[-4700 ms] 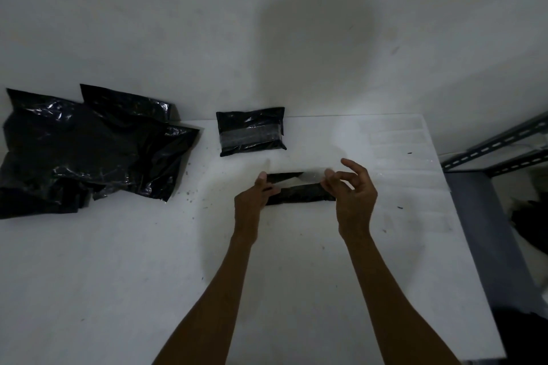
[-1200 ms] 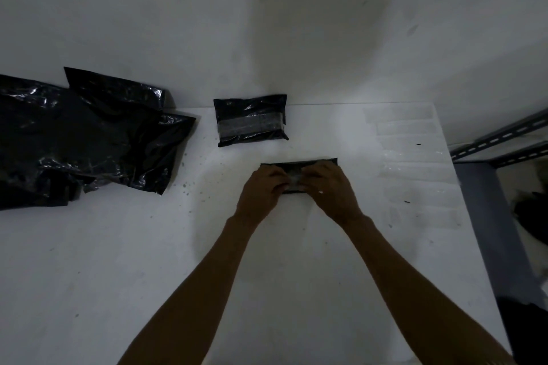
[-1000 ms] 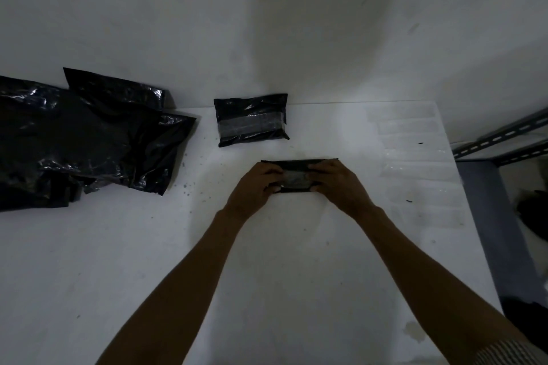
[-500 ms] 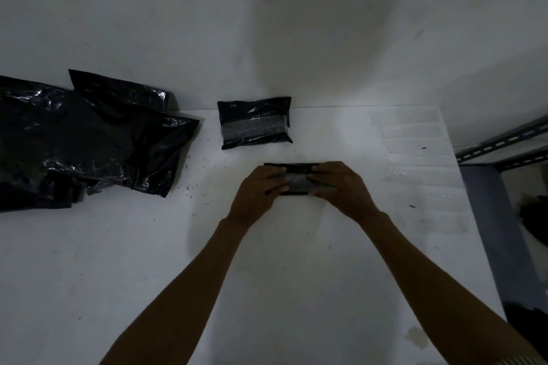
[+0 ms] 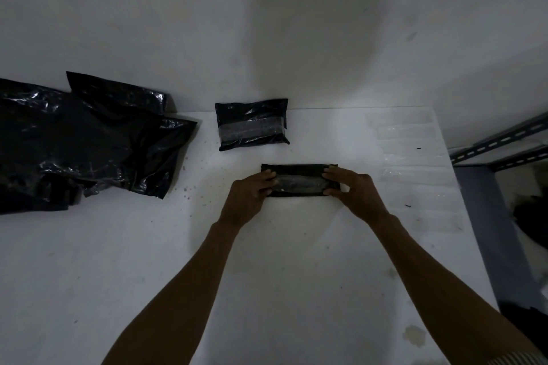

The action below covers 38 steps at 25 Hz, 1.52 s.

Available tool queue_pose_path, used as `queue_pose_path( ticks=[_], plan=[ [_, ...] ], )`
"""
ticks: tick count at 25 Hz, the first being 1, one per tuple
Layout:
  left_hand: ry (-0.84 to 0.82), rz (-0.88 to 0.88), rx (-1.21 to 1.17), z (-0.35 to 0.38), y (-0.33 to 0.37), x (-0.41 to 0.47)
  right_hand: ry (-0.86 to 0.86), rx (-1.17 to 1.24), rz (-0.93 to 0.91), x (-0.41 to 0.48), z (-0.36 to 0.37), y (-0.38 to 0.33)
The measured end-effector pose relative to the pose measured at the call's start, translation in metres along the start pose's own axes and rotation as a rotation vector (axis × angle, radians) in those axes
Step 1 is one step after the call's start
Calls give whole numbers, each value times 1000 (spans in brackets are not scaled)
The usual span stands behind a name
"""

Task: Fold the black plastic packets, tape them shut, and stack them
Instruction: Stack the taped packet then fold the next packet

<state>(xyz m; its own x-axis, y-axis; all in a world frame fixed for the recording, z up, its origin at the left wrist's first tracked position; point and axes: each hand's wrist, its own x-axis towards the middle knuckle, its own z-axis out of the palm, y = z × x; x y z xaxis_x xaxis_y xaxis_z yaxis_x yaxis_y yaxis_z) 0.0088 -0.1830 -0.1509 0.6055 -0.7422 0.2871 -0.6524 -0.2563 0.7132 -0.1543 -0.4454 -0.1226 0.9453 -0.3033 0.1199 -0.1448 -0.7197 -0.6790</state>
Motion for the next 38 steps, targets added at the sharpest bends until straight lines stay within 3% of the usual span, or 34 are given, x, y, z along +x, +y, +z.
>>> queue_pose_path(
  ticks=[4, 9, 17, 21, 26, 30, 34, 38],
  plan=[
    [53, 9, 84, 13, 27, 10, 23, -220, -93, -3, 23, -25],
    [-59, 6, 60, 24, 20, 16, 76, -206, -100, -4, 39, -20],
    [-26, -21, 87, 15, 22, 12, 77, -202, -23, -4, 21, -16],
    [-27, -32, 93, 26, 28, 19, 43, -295, -111, 10, 37, -35],
    [-49, -31, 4, 17, 14, 16, 40, -188, 57, -2, 24, -10],
    [-47, -27, 24, 14, 15, 19, 56, -226, 37, 0, 20, -17],
    [-55, -51, -1, 17, 21, 25, 20, -307, -100, 16, 37, -41],
    [-92, -39, -21, 6, 11, 26, -18, -238, 48, 8, 32, -21]
  ],
)
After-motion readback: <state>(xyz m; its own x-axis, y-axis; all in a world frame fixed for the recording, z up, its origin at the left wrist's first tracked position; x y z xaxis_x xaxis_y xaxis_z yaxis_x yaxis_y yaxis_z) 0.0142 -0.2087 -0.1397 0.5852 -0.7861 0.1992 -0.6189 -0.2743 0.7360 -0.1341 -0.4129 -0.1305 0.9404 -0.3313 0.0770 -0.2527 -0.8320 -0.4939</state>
